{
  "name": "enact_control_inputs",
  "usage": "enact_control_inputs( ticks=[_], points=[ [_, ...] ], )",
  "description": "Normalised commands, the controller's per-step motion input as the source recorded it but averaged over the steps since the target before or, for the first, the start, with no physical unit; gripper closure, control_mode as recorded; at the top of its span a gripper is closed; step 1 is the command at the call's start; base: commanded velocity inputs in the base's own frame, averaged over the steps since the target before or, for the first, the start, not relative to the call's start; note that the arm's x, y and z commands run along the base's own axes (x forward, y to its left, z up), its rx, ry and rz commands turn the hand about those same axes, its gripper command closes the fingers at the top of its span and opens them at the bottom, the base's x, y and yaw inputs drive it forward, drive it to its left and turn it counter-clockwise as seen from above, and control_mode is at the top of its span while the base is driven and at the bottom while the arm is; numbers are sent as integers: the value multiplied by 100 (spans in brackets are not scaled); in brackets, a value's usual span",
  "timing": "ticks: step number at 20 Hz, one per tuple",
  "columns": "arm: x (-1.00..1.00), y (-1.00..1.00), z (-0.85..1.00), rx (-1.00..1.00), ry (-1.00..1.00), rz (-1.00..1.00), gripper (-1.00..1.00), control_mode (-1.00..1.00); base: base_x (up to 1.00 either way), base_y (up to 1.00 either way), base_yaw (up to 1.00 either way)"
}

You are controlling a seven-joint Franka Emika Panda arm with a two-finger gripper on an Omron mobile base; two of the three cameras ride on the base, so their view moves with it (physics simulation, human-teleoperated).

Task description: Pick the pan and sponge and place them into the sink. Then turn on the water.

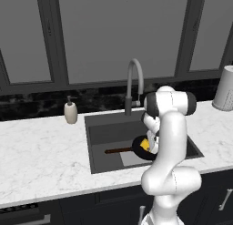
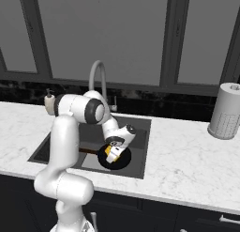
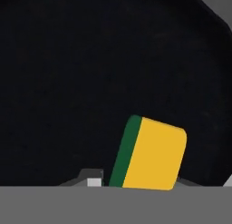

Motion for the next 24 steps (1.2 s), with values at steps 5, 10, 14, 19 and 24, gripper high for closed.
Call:
enact_control_inputs(
  ticks=[5,10,14,19,24],
  points=[
    [-3,0,-3,0,-10,6,-100,-100,0,0,0],
    [-32,0,17,2,-29,5,-100,-100,0,0,0],
    [-35,0,48,7,-24,1,-100,-100,0,0,0],
    [-55,-1,95,14,-27,0,-100,-100,0,0,0],
    [-51,-20,100,20,-30,0,-100,-100,0,0,0]
  ],
)
